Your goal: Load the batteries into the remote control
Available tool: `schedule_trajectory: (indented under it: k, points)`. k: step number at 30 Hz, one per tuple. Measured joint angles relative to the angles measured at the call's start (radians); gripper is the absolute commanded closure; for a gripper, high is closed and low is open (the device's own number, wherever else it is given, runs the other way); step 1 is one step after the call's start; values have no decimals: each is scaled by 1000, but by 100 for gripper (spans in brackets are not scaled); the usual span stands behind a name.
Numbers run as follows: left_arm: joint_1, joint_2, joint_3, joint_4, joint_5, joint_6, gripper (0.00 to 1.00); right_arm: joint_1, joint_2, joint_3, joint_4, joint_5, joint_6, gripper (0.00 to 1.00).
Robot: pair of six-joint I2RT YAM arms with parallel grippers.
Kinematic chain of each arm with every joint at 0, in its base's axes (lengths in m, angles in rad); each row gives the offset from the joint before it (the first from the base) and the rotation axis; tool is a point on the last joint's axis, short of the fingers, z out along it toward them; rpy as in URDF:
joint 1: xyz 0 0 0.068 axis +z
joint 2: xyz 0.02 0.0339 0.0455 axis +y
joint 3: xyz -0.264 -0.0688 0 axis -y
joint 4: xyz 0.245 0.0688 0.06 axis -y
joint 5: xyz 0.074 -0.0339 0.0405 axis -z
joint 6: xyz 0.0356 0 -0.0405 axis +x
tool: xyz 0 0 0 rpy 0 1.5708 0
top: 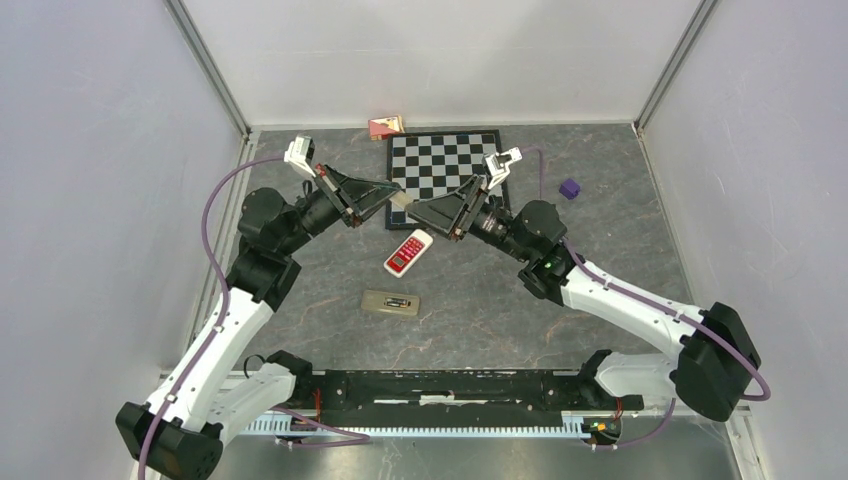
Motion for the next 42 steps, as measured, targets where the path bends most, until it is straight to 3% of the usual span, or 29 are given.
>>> schedule_trajectory:
  k: [6,14,20,24,36,42]
  points:
    - [0,-8,-21,-1,-37,15,98,34,0,31,-64,121,-14,52]
    - [0,-18,-37,8,-54,18,98,53,5,54,-80,185,25,60]
    - [0,-21,-50,12,-64,27,98,63,18,56,-81,183,76,60]
    - [0,-27,-58,15,-80,34,98,67,18,56,-80,182,93,66]
    - [0,-33,-71,16,-108,37,98,69,25,56,-78,158,135,58]
    - [0,-33,-78,21,-108,37,98,72,44,56,-68,145,152,76]
